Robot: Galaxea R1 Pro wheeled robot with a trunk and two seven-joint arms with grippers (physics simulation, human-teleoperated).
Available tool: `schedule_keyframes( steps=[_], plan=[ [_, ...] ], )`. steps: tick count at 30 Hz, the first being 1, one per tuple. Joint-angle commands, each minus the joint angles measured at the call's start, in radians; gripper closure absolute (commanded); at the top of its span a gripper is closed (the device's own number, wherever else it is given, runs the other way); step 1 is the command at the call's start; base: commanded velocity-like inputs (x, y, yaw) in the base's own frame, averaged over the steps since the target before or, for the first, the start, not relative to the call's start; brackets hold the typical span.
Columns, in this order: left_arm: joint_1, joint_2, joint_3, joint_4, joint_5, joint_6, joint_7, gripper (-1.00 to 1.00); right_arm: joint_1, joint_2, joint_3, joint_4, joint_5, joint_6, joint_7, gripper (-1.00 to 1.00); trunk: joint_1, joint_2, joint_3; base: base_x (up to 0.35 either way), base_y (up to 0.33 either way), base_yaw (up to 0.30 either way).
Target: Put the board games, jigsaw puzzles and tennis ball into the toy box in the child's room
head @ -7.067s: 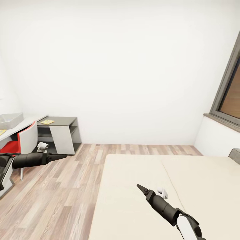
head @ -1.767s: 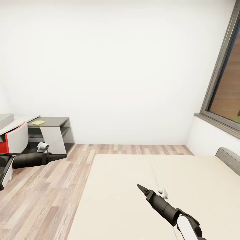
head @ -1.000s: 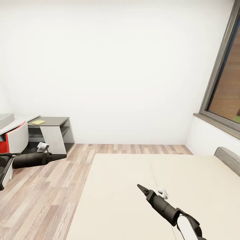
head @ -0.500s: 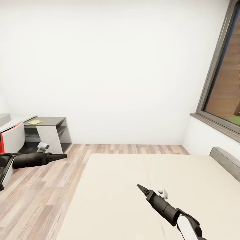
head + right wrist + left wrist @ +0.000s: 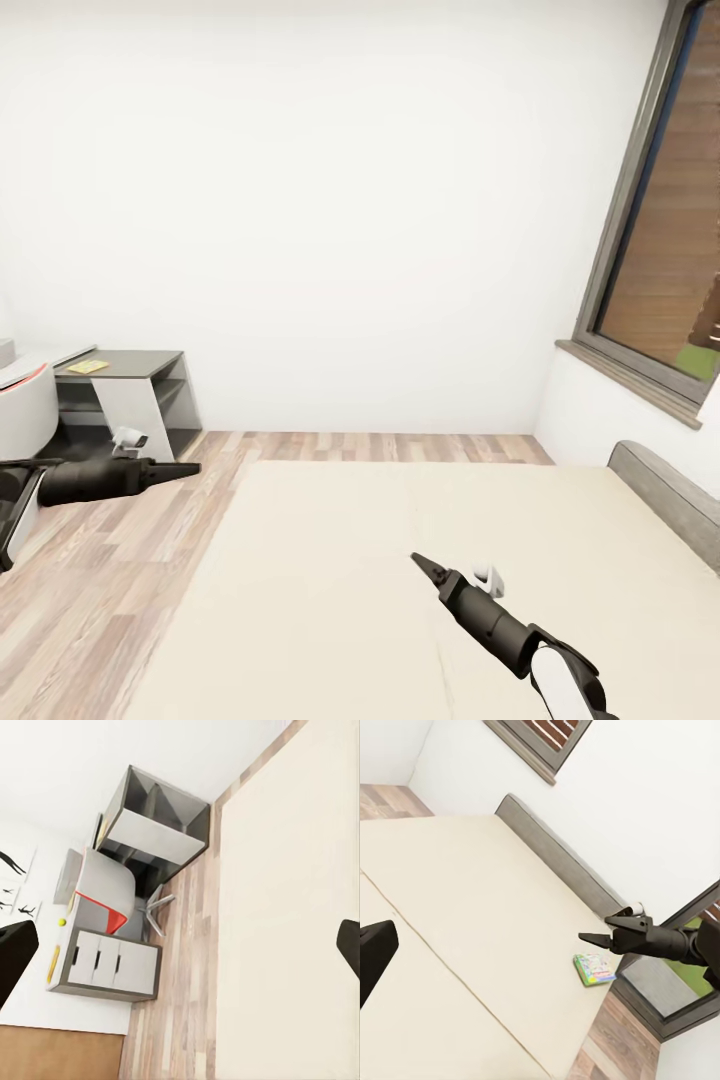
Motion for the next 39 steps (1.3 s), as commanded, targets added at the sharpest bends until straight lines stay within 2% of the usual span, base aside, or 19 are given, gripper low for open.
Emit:
schedule_keyframes(
  steps=[1, 13, 39],
  plan=[
    [0.0, 0.0, 0.0, 0.0, -0.001, 0.011, -0.004, -1.0, 0.0, 0.001, -0.002, 0.0, -0.004, 0.006, 0.002, -1.0, 0.0, -0.001, -0.001, 0.0, -0.298, 0.0],
    [-0.001, 0.0, 0.0, 0.0, -0.001, 0.011, -0.004, -1.0, 0.0, 0.0, -0.002, 0.0, -0.004, 0.006, 0.002, -1.0, 0.0, -0.001, -0.001, -0.02, -0.279, 0.0],
    [0.0, 0.0, 0.0, 0.001, -0.001, 0.011, -0.004, -1.0, 0.0, -0.001, -0.002, -0.001, -0.004, 0.006, 0.002, -1.0, 0.0, -0.001, -0.001, -0.002, -0.111, 0.0]
  ],
)
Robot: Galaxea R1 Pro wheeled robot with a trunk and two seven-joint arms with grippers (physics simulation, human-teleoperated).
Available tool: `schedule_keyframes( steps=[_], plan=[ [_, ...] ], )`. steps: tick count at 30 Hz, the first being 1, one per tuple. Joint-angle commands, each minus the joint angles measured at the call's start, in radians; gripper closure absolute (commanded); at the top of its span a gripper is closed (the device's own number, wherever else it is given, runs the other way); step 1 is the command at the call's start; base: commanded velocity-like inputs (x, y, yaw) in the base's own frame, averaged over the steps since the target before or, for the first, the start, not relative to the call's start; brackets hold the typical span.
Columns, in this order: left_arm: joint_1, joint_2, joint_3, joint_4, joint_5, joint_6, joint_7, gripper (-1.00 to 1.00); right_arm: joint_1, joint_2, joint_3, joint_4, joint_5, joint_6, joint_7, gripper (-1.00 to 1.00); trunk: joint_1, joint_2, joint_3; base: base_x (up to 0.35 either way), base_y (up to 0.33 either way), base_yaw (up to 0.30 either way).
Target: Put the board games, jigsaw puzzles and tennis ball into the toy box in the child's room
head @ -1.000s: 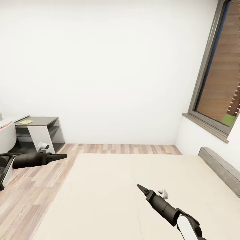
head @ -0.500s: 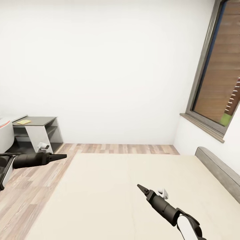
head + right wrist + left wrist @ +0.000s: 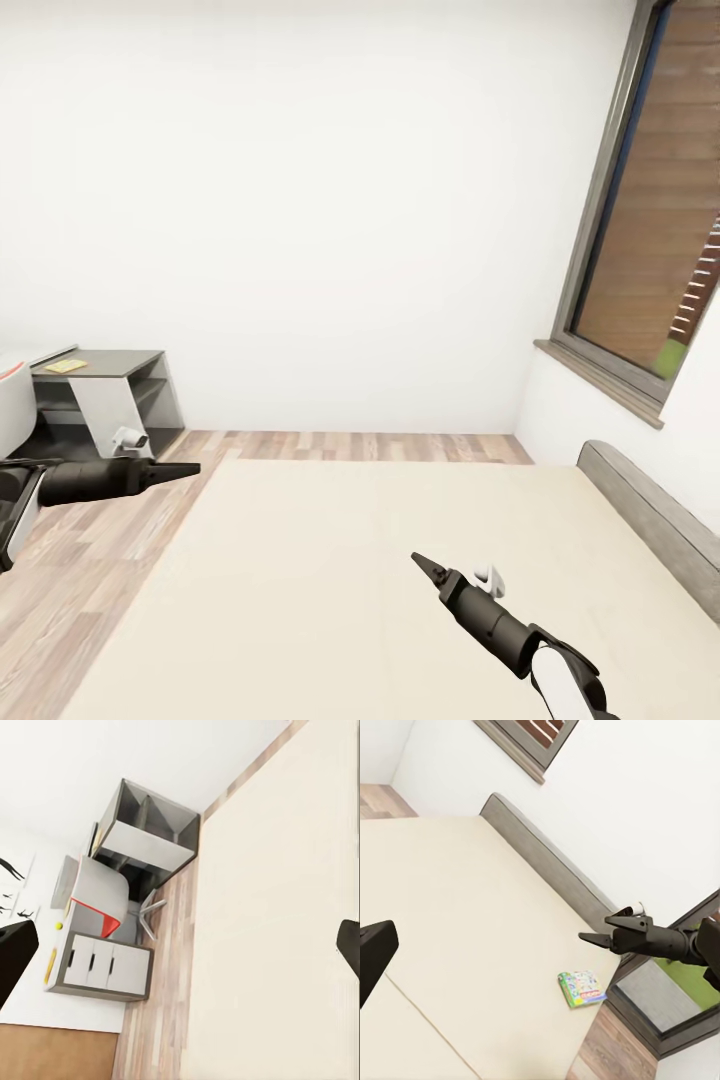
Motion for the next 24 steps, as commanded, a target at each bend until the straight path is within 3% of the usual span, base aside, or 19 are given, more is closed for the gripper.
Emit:
schedule_keyframes(
  steps=[1, 24],
  plan=[
    [0.0, 0.0, 0.0, 0.0, -0.001, 0.011, -0.004, -1.0, 0.0, 0.001, -0.002, 0.0, -0.004, 0.006, 0.002, -1.0, 0.0, -0.001, -0.001, 0.0, -0.238, 0.0],
    [0.0, 0.0, 0.0, 0.0, -0.001, 0.011, -0.004, -1.0, 0.0, 0.001, -0.002, 0.0, -0.004, 0.006, 0.002, -1.0, 0.0, -0.001, -0.001, 0.0, -0.263, 0.0]
  ],
)
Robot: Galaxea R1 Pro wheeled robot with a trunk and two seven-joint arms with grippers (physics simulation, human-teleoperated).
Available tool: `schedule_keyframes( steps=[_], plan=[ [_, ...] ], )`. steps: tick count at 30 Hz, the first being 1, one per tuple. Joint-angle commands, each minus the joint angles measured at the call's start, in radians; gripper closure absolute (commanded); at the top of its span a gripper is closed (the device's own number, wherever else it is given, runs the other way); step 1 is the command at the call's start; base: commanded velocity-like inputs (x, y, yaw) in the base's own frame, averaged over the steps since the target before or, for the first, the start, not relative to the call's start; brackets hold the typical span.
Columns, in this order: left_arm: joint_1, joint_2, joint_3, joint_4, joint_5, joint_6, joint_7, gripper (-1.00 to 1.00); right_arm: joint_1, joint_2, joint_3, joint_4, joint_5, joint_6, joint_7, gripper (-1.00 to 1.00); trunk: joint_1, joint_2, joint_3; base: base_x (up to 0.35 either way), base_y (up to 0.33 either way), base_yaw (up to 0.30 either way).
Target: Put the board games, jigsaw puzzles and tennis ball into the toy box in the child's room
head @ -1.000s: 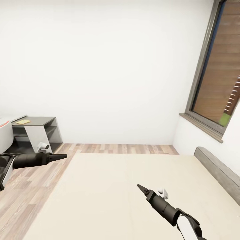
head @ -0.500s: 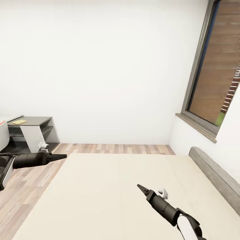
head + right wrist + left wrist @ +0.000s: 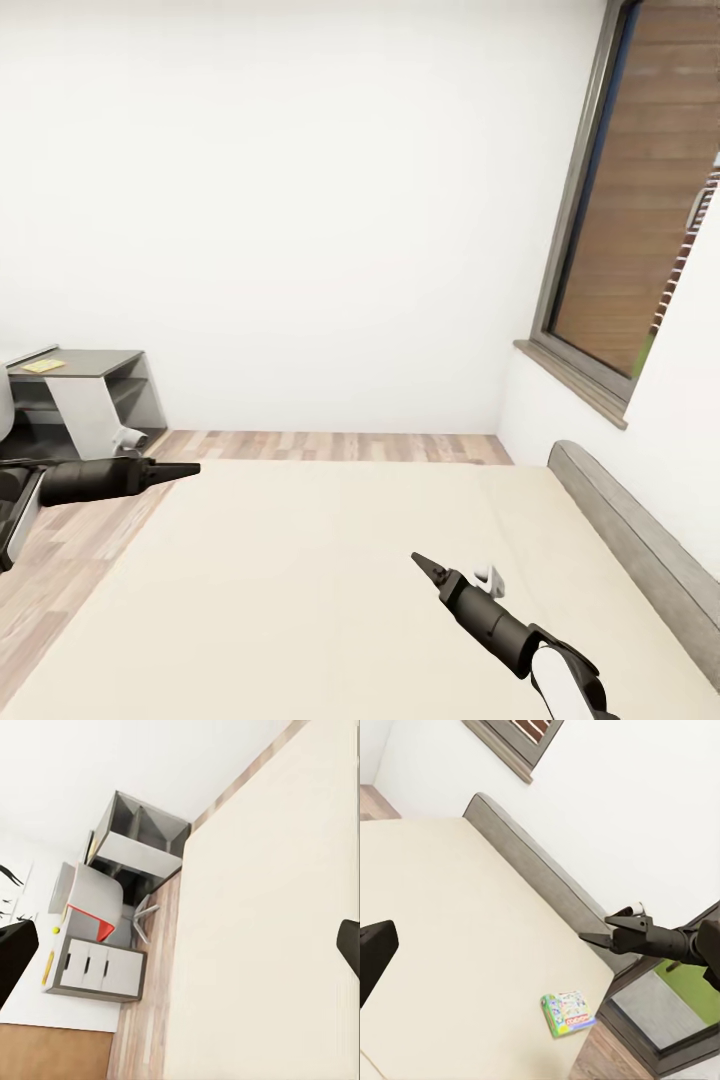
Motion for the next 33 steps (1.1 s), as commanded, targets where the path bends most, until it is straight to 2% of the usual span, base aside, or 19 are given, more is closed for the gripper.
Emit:
schedule_keyframes(
  steps=[1, 33],
  plan=[
    [0.0, 0.0, 0.0, 0.0, -0.001, 0.011, -0.004, -1.0, 0.0, 0.001, -0.002, 0.0, -0.004, 0.006, 0.002, -1.0, 0.0, -0.001, -0.001, 0.0, -0.177, 0.0],
    [0.0, 0.0, -0.001, 0.0, -0.001, 0.011, -0.004, -1.0, 0.0, 0.001, -0.002, 0.0, -0.004, 0.006, 0.002, -1.0, 0.0, -0.001, -0.001, 0.0, -0.129, 0.0]
  ],
)
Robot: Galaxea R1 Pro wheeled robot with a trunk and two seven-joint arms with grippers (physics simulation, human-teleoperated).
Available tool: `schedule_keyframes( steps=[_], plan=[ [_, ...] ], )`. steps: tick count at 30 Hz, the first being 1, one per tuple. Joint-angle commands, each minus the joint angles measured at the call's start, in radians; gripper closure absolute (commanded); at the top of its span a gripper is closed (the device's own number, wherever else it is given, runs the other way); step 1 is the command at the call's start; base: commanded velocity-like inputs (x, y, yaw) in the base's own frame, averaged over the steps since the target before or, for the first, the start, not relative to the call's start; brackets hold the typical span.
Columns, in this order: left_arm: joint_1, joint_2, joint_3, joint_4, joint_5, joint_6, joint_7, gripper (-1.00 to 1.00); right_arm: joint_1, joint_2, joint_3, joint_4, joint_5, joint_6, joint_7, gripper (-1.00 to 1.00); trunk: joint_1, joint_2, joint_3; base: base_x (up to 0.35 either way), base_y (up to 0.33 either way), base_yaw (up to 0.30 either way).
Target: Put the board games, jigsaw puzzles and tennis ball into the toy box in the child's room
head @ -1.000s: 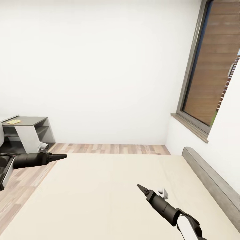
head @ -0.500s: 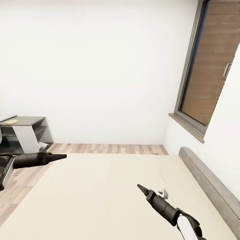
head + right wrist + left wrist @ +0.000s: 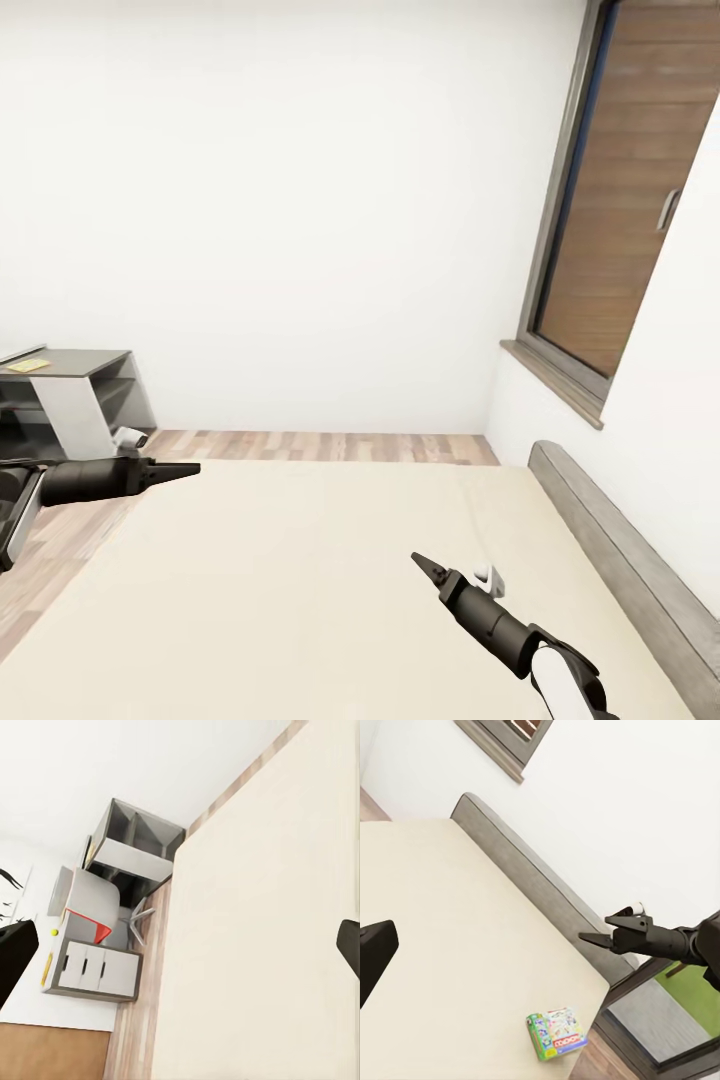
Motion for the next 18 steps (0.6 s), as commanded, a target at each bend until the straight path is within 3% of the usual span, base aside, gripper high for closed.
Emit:
schedule_keyframes(
  steps=[1, 18],
  plan=[
    [0.0, 0.0, 0.0, 0.0, 0.0, 0.011, -0.004, -1.0, 0.0, 0.001, -0.002, 0.0, -0.004, 0.006, 0.001, -1.0, 0.0, -0.001, -0.001, 0.0, -0.144, 0.0],
    [0.0, 0.0, 0.0, 0.0, 0.0, 0.011, -0.004, -1.0, 0.0, 0.0, -0.002, 0.0, -0.004, 0.006, 0.001, -1.0, 0.0, -0.001, -0.001, 0.0, -0.023, 0.0]
  ],
)
